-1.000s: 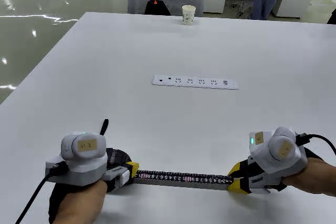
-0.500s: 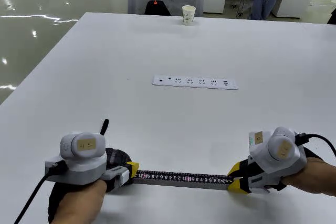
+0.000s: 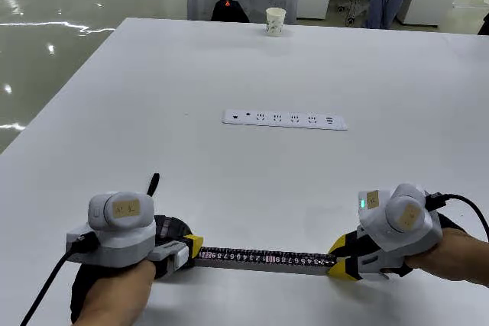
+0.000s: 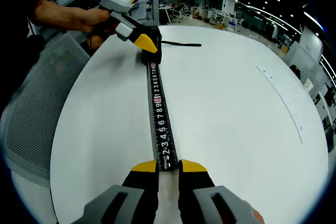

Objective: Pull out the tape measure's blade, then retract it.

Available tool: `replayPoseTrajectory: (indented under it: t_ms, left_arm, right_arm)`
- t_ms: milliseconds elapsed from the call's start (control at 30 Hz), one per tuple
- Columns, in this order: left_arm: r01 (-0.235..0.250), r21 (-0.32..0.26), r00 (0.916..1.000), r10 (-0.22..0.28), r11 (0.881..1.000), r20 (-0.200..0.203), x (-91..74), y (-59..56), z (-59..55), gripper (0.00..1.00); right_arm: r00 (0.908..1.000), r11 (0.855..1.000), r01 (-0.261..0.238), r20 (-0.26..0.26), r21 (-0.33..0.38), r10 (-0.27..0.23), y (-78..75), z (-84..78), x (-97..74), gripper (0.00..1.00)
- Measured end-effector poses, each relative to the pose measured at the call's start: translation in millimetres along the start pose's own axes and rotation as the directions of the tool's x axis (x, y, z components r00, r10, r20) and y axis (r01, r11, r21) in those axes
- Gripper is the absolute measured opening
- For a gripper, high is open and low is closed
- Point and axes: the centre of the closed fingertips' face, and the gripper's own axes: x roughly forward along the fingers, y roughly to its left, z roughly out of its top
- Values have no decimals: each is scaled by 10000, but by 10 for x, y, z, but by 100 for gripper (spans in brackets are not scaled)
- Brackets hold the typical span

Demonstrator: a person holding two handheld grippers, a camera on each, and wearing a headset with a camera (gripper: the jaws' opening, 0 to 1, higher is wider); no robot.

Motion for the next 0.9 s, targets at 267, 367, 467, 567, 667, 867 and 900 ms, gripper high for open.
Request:
replayPoseTrajectory:
  t_ms: [267,367,467,567,667,867,900]
  left_arm:
    - [20,-30,10000,-20,10000,-18,0,1,-2,58]
    - [30,-49,10000,-30,10000,-19,-2,3,-4,58]
    - [44,-80,10000,-44,10000,-22,-5,5,-5,58]
    - [37,-90,10000,-38,10000,-20,-5,5,-6,58]
    - [48,-95,10000,-49,9999,-27,-7,5,-7,58]
    - [63,-88,10000,-63,9999,-37,-12,2,-5,58]
    - [63,-102,10000,-64,9999,-37,-14,2,-5,58]
  right_arm:
    - [10000,10000,-33,66,-26,33,10,71,54,10]
    - [9999,10000,-48,109,-72,49,20,110,78,10]
    - [9999,9999,-60,136,-89,61,22,136,97,10]
    - [9998,9999,-74,161,-108,76,31,177,117,10]
    - [9998,9999,-88,199,-117,91,33,202,134,10]
    - [9996,9999,-93,252,-123,96,29,259,166,10]
    - [9996,9999,-89,249,-140,93,29,270,175,10]
